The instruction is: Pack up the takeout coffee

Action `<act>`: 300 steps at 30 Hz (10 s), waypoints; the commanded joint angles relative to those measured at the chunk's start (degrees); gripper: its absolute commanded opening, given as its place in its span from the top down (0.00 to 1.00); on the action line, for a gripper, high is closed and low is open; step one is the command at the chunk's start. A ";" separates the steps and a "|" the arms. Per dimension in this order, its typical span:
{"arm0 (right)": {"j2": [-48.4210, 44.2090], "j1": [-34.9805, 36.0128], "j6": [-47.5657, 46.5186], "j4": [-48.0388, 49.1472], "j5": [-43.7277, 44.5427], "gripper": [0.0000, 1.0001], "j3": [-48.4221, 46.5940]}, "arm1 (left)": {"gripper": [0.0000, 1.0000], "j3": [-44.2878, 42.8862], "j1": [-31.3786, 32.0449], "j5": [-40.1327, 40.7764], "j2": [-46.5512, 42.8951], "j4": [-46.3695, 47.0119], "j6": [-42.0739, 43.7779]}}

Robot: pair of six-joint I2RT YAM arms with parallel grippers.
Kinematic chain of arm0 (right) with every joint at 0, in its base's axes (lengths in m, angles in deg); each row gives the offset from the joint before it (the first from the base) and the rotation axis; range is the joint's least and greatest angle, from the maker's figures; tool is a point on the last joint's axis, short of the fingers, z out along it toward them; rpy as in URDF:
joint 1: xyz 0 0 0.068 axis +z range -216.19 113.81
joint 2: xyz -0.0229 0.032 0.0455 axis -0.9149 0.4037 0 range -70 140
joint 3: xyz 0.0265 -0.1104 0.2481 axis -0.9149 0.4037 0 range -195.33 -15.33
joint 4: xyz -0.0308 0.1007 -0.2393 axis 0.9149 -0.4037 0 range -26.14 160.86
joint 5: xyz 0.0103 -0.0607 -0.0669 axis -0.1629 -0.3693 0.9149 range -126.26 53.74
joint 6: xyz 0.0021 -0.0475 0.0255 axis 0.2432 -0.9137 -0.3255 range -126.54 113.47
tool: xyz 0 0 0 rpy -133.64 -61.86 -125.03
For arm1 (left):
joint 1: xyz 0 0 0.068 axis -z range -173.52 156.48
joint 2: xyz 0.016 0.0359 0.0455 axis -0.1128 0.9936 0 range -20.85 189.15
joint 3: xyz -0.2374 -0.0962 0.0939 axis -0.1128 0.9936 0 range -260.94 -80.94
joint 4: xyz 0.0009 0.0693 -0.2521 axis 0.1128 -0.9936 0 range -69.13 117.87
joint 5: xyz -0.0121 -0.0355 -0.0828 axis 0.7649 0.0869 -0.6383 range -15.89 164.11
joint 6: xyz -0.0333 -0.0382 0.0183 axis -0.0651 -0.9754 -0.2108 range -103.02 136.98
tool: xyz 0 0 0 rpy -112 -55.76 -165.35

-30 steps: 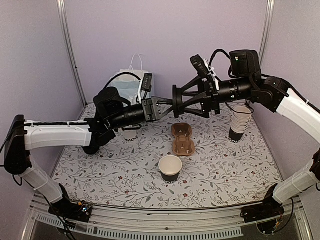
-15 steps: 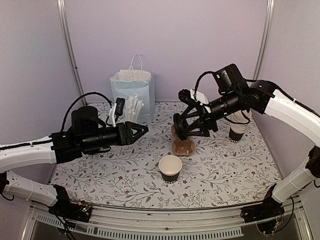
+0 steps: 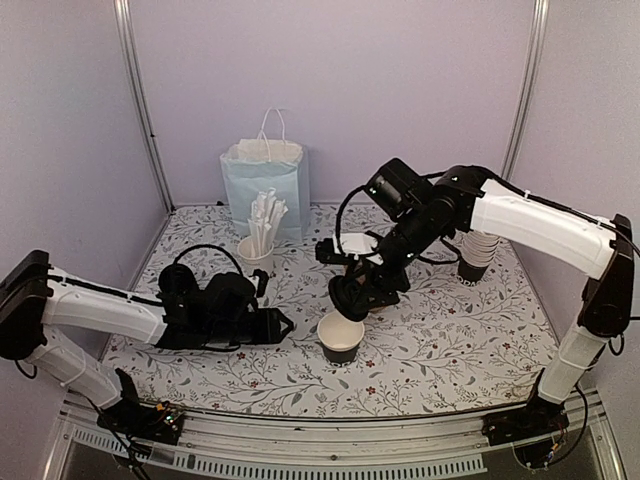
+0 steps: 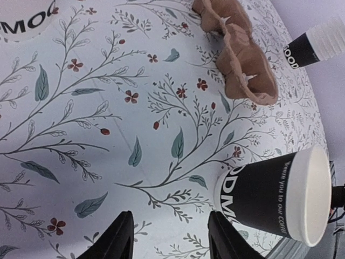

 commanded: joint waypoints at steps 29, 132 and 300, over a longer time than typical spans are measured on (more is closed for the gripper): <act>14.30 7.86 -6.45 -17.98 17.12 0.38 -11.98 | 0.51 -5.63 4.29 -7.51 19.66 16.62 2.14; 19.81 12.11 -4.57 -21.39 21.07 0.31 -20.10 | 0.50 -2.65 3.88 -12.96 22.65 25.83 -1.96; 19.14 -18.81 23.23 11.28 -27.84 0.80 15.74 | 0.54 -11.56 -0.74 -10.21 22.93 8.92 5.33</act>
